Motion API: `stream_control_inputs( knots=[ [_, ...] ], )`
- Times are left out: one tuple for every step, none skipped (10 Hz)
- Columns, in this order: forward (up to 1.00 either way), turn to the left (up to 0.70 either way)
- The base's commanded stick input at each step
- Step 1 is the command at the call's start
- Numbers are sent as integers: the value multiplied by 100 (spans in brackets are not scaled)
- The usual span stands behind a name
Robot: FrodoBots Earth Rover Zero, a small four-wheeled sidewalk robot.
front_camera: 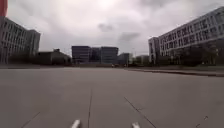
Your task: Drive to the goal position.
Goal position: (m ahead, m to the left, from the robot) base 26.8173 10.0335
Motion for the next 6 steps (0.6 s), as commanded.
stream_control_inputs(
  knots=[
    [85, 0],
    [85, 0],
    [85, 0],
    [85, 0],
    [85, 0],
    [85, 0]
  ],
)
